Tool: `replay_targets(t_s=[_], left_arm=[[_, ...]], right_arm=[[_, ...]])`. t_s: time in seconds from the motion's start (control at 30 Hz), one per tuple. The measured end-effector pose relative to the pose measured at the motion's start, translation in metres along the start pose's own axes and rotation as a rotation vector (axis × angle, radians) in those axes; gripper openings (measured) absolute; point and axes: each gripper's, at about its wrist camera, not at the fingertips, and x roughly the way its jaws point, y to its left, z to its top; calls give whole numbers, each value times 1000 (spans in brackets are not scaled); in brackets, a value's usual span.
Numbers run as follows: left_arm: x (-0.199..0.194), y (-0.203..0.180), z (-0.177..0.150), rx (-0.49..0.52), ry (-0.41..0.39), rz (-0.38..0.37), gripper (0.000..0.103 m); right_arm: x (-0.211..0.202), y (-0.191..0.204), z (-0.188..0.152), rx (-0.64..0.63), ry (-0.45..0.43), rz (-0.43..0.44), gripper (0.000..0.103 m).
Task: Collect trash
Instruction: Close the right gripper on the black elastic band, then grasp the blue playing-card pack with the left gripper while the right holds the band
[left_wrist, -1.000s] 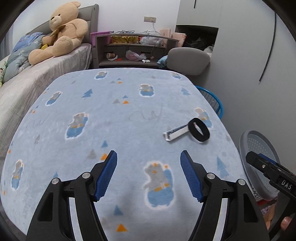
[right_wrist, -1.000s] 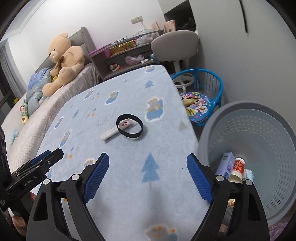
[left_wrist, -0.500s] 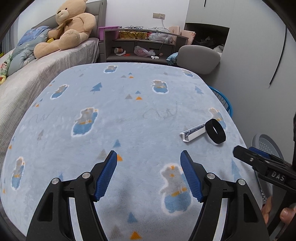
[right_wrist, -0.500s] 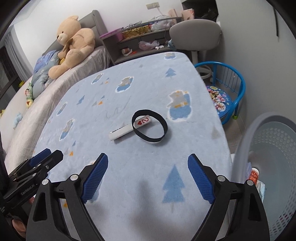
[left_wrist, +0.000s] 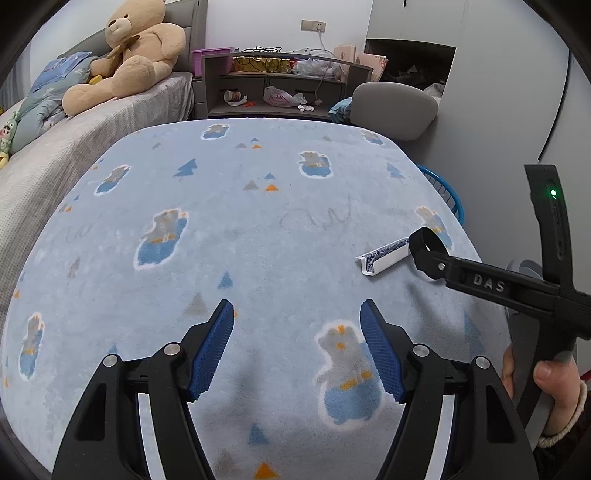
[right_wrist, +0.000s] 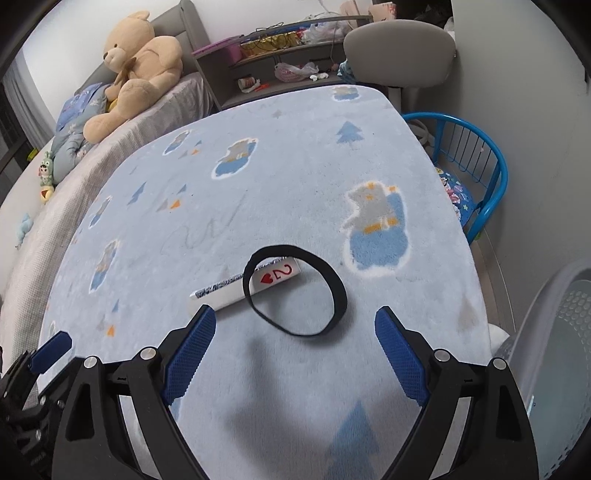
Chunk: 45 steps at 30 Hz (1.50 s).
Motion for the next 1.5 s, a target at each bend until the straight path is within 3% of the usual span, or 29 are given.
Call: replay_targets(t_s=[0.13,0.2,0.4,0.57,0.67,1.2,1.5], left_arm=[[1,-2,0,4,2,-2,68],[0,-2,0,5,1,-2,68],[2,-2,0,2,7,-5,68],[4,-6,-1,10,15,-20,68],[6,-10,-1,21,21,-30,68],[41,-43,26,137,61,-103,68],[80,-70,41,278,126,-136,68]], right_arm=[[9,3,4,-20,3,-27,84],[13,3,5,-23,14,-26,77],[11,4,2,-34,8,-11,52],[6,4,-3,-39,0,18,25],[1,4,-6,-35,-11,34,19],[-72,-34,-48,132,-86,117,19],[-82,-43,-54,156,-110,157,19]])
